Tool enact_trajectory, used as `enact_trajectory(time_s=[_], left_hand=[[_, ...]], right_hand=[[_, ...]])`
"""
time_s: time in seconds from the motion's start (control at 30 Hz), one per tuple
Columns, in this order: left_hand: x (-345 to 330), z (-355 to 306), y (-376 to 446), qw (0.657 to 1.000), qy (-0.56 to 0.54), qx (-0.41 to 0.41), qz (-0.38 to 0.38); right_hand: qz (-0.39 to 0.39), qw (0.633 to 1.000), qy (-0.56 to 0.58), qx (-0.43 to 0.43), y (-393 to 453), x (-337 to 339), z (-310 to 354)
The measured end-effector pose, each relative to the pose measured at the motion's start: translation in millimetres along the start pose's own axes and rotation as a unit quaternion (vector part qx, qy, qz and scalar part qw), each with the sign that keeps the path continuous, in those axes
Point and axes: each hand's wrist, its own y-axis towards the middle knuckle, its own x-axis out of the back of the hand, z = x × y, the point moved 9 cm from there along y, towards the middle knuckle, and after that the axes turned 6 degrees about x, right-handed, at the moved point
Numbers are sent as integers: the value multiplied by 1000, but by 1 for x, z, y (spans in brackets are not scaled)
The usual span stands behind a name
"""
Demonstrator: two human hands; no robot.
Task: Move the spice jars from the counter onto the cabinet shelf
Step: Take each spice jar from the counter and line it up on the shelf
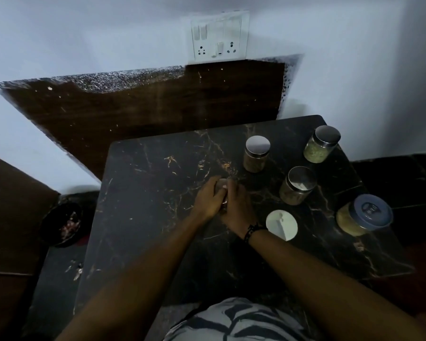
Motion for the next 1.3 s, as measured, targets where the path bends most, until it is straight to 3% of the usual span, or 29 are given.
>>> enact_trajectory(time_s=[0.13, 0.2, 0.27, 0.4, 0.63, 0.87, 1.07, 1.3], left_hand=[[19, 2, 9, 987, -148, 60, -35], [30, 5, 15, 975, -192, 105, -45], [36, -1, 19, 967, -229, 101, -41], [43, -11, 21, 951, -295, 82, -45], [36, -39, 18, 922, -385, 38, 33], [31, -41, 22, 890, -446, 83, 44], [42, -31, 31, 889, -452, 69, -10], [59, -51, 36, 884, -466, 20, -28]], right_hand=[[-72, 991, 113, 11, 3, 25, 8], [-120, 975, 186, 14, 5, 46, 9], [-142, 954, 265, 22, 10, 63, 9], [-102, 926, 359, 48, 22, 73, 13], [-63, 896, 439, 15, 48, 67, 14], [-63, 843, 534, -37, 63, 59, 13], [-60, 843, 532, -52, 67, 56, 9], [-62, 874, 481, 6, 77, 76, 34]])
